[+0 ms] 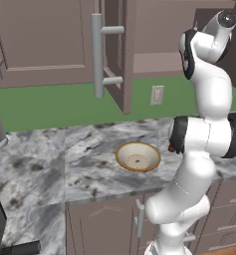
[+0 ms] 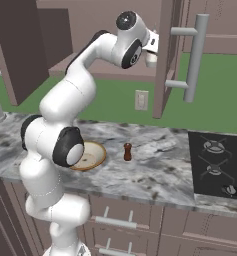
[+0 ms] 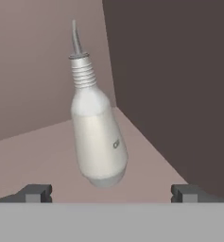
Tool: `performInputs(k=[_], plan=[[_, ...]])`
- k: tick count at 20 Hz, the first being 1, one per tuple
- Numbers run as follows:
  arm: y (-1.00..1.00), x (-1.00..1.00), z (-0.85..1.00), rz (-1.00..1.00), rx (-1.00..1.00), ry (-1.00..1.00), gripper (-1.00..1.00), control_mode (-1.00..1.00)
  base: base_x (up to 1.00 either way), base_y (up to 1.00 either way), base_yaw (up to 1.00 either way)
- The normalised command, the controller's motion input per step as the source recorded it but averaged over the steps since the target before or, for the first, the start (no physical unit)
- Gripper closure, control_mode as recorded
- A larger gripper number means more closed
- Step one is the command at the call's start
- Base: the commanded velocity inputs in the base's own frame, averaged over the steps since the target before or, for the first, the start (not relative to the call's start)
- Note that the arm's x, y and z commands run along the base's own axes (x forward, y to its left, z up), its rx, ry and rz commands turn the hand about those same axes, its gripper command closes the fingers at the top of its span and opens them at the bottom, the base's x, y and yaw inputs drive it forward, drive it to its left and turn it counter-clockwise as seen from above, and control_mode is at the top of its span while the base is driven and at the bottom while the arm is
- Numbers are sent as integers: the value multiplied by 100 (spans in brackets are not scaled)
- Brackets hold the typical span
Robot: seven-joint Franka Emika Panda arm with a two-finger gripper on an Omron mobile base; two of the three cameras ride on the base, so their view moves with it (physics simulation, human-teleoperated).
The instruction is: Retrieve the bottle and the shaker from the cabinet and place them next to the mixing bowl on the counter. Then add garlic from the fridge to the mixing bowl.
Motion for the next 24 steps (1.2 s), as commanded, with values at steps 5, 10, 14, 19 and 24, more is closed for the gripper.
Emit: performInputs(k=[5,10,14,19,24], plan=[[0,27,-1,0,1,0,-100,-100,0,0,0],[0,21,-7,0,0,0,-100,-100,0,0,0],[0,11,-28,0,0,0,-100,-100,0,0,0],[0,14,-15,0,0,0,-100,-100,0,0,0],[0,16,-10,0,0,0,-100,-100,0,0,0]])
